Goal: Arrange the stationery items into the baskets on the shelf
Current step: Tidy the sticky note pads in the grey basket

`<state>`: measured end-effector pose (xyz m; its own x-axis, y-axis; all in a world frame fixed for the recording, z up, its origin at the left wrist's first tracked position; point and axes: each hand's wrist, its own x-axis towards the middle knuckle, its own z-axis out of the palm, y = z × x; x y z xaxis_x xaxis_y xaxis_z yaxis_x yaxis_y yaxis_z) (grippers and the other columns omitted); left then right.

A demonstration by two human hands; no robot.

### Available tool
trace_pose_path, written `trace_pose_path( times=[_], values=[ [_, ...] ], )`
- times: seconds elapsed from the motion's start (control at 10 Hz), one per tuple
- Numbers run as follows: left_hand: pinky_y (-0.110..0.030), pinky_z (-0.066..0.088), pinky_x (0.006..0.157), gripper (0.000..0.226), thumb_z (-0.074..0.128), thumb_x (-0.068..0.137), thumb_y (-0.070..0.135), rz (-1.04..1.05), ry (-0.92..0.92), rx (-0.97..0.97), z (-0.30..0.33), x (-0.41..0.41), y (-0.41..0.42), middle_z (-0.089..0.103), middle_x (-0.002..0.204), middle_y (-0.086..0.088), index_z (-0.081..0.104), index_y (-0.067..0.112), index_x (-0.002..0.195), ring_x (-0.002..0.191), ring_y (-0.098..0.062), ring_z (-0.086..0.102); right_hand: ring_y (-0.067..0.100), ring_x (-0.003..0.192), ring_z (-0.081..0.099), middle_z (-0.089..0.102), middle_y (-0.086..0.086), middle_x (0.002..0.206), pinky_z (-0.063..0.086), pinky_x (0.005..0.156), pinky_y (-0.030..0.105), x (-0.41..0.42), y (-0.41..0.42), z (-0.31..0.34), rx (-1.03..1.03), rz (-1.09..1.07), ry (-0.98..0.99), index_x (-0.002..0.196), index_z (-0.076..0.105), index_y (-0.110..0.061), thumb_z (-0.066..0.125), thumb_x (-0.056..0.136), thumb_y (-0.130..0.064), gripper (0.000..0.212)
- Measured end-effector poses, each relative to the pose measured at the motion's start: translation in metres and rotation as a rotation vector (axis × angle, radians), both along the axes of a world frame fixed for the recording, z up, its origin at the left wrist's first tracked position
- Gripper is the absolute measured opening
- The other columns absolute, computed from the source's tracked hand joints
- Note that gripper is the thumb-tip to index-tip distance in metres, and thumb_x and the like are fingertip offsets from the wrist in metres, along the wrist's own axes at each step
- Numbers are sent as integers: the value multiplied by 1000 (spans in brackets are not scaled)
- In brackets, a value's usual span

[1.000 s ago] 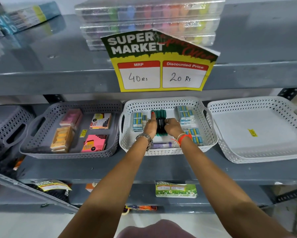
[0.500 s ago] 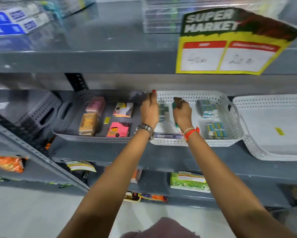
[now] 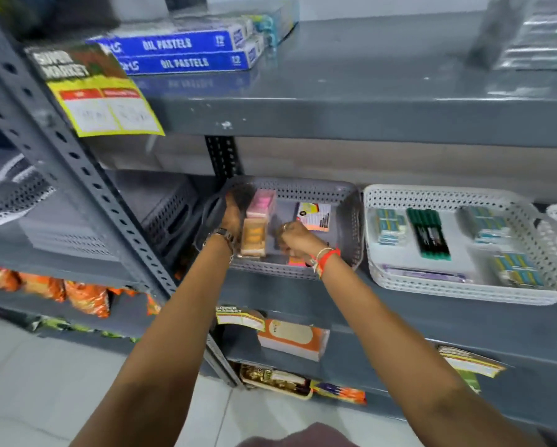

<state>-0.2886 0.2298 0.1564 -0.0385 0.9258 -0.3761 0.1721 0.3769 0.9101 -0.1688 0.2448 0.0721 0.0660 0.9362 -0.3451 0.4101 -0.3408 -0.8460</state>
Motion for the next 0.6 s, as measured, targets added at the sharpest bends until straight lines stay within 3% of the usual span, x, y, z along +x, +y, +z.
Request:
trace_pose_path(
  times=[0.1, 0.2, 0.3, 0.4, 0.5, 0.6],
  values=[
    [-39, 30, 108, 65, 9, 99, 46, -38, -33, -66, -26, -14, 26, 25, 152, -18, 23, 1, 144, 138, -33, 28, 18, 52, 44, 46, 8, 58, 39, 54, 30, -16, 7, -2, -49, -7, 42, 74, 55, -7, 34, 85, 5, 26],
    [-42, 30, 109, 68, 11, 98, 49, -41, -45, -117, -31, -20, 30, 25, 151, -21, 24, 0, 144, 137, -36, 28, 22, 63, 49, 53, 13, 68, 39, 64, 34, -24, 9, -5, -40, -17, 58, 68, 53, -11, 37, 88, -2, 28],
    [-37, 39, 99, 67, 12, 99, 48, -71, -24, -117, -27, -24, 28, 26, 151, -21, 24, 0, 143, 137, -36, 29, 27, 79, 53, 55, 18, 85, 47, 73, 38, -28, 9, -6, -56, -33, 80, 77, 59, -6, 37, 89, -1, 26],
    [-34, 42, 89, 68, 11, 99, 48, -123, -76, -136, -30, -24, 33, 34, 145, -26, 27, -2, 142, 115, -29, 52, 26, 74, 55, 55, 17, 84, 47, 70, 37, -31, 11, -11, -43, -35, 77, 89, 63, -2, 38, 90, -1, 25],
    [-24, 48, 69, 62, 9, 102, 38, -84, -123, -141, -25, -16, 26, 49, 129, -24, 35, -6, 137, 87, -19, 56, 27, 79, 55, 58, 16, 81, 44, 74, 36, -33, 12, -11, -61, -69, 64, 70, 58, -10, 40, 90, -6, 27],
    [-36, 42, 97, 63, 12, 100, 44, -99, -65, -161, -34, -16, 37, 40, 143, -17, 36, -2, 138, 130, -32, 41, 26, 74, 55, 57, 14, 78, 46, 74, 37, -35, 15, -13, -72, -96, 81, 64, 53, -15, 41, 90, -7, 29]
  ],
)
